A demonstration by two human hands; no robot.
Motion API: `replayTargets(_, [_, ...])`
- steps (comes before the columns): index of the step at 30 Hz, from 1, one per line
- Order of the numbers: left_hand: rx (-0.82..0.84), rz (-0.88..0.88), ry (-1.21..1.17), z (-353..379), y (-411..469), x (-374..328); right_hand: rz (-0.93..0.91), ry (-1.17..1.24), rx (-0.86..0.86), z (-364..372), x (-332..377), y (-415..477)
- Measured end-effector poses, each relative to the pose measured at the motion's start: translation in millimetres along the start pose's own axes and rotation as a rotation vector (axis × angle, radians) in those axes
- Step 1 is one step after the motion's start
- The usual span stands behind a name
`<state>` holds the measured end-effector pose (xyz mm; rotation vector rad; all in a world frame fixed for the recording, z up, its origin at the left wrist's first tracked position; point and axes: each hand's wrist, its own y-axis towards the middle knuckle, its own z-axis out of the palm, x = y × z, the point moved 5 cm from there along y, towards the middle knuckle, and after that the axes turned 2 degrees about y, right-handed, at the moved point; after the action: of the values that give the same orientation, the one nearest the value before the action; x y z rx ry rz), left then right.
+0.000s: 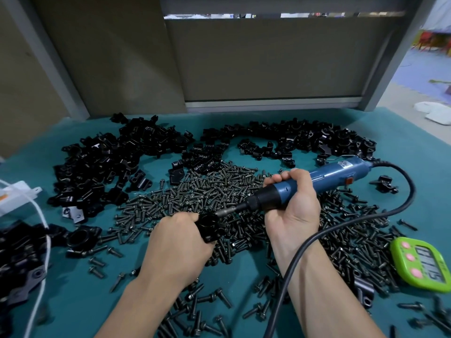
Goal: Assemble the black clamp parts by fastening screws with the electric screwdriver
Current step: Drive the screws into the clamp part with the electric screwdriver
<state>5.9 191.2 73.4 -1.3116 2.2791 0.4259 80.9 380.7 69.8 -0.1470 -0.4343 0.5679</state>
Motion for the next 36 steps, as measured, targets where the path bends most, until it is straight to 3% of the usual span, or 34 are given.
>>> replayTargets(6, [-0.026,0.057,0.125,-0.2,0.9,-2.9,-0.041,-0.02,0.052,4.0,2.5,0.5])
replayTargets(25, [0.002,-0.014,-0.127,2.0,2.8,4.5,0.054,0.038,-0.004,-0.8,-4.2,-1.2])
replayTargets(36, [0.043,-0.065,-0.164,3.4,2.9,6.8,-0.019,-0.004,0.146,8.1,2.5,2.0])
